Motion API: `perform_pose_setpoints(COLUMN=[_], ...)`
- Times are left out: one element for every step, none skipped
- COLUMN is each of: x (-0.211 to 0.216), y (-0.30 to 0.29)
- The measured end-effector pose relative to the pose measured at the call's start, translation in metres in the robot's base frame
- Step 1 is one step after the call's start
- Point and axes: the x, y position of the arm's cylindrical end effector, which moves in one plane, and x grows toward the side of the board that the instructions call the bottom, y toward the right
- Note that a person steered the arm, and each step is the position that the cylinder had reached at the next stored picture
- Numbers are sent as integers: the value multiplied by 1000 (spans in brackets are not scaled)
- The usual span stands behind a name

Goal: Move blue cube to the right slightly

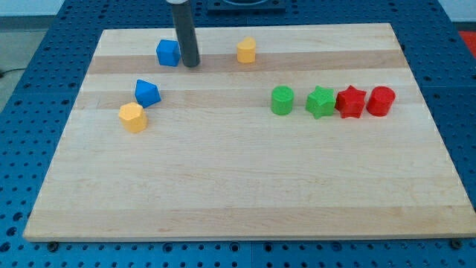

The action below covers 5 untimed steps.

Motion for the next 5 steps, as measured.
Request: perform_pose_setpoints(x=[-13,-17,10,69,117], y=[-38,-42,3,17,22])
